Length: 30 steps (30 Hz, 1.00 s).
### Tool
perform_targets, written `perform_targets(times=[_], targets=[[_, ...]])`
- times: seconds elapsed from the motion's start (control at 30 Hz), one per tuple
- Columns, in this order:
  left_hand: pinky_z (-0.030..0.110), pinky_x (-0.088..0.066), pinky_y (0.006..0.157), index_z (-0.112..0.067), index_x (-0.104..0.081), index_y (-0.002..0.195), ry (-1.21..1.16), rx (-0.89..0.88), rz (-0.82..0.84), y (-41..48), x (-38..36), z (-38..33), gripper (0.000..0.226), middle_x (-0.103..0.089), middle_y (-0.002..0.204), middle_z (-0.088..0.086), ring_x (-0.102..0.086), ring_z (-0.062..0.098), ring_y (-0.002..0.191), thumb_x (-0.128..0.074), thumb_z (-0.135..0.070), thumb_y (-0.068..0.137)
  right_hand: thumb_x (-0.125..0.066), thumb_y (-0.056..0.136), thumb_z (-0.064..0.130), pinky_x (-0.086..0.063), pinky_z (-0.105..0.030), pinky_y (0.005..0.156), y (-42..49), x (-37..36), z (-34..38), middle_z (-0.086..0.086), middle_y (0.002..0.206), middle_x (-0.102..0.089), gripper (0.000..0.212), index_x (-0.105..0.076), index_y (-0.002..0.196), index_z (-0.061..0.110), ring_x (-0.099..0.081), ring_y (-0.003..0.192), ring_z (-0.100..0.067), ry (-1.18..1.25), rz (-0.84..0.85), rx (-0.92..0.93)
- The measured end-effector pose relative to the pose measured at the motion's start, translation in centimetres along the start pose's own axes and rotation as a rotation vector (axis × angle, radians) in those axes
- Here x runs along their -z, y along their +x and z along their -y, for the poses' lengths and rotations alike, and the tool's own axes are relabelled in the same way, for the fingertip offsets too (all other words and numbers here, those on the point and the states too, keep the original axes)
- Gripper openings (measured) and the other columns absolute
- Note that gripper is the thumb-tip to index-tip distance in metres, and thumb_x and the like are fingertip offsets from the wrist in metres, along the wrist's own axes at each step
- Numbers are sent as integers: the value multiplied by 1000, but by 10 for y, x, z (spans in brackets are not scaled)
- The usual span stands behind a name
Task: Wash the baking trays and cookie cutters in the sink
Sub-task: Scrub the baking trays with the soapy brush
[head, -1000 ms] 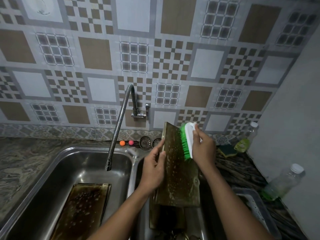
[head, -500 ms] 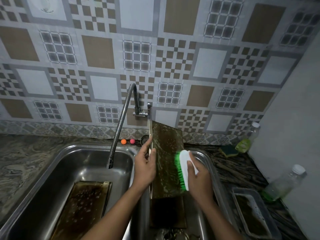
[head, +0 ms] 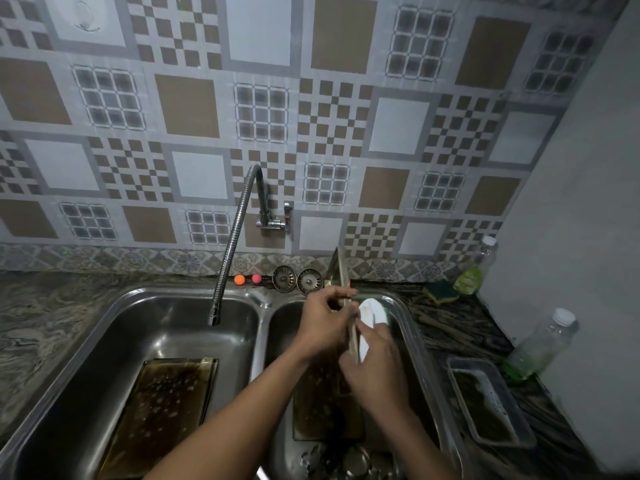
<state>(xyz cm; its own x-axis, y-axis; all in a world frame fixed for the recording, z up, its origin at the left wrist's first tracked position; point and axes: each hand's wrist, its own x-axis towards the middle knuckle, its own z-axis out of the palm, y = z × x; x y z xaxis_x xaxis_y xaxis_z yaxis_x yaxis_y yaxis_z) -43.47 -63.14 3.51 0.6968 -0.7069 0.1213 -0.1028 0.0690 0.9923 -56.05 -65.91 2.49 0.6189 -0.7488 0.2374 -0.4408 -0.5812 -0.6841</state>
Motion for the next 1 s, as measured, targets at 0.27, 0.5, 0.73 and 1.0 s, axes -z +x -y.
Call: perform_targets(times=[0.27,0.5,0.73,1.0], targets=[[23,-46,89,-32,-60,96,462,-49,-115,-27,48,39,23,-59,104,-9,-53,3,98,-75,-19,83,-55,89,0,-44,-36,103,-1,-2,-21,-9,138,-48,44,-59,132,9,-50,127,-26,156,-229,-96],[11,-48,69,-27,-69,102,404,181,-149,-58,129,70,33,-69,94,-11,-64,-5,78,-62,2,88,-53,92,1,-38,-27,102,2,-50,2,-7,132,-56,35,-60,125,12,-51,124,-20,392,-171,-206],[16,-47,84,-21,-69,121,610,384,-336,-83,232,98,36,-70,120,4,-66,20,106,-61,-8,88,-58,86,2,-45,-38,103,-12,-152,50,-7,120,-62,31,-62,115,14,-56,114,-21,384,93,-152],[35,-55,90,-33,-62,128,872,602,-312,-110,348,149,38,-70,115,4,-67,17,100,-59,-19,92,-63,84,18,-42,-25,70,-19,-263,78,1,88,-64,5,-59,86,17,-60,83,-16,192,465,-119]])
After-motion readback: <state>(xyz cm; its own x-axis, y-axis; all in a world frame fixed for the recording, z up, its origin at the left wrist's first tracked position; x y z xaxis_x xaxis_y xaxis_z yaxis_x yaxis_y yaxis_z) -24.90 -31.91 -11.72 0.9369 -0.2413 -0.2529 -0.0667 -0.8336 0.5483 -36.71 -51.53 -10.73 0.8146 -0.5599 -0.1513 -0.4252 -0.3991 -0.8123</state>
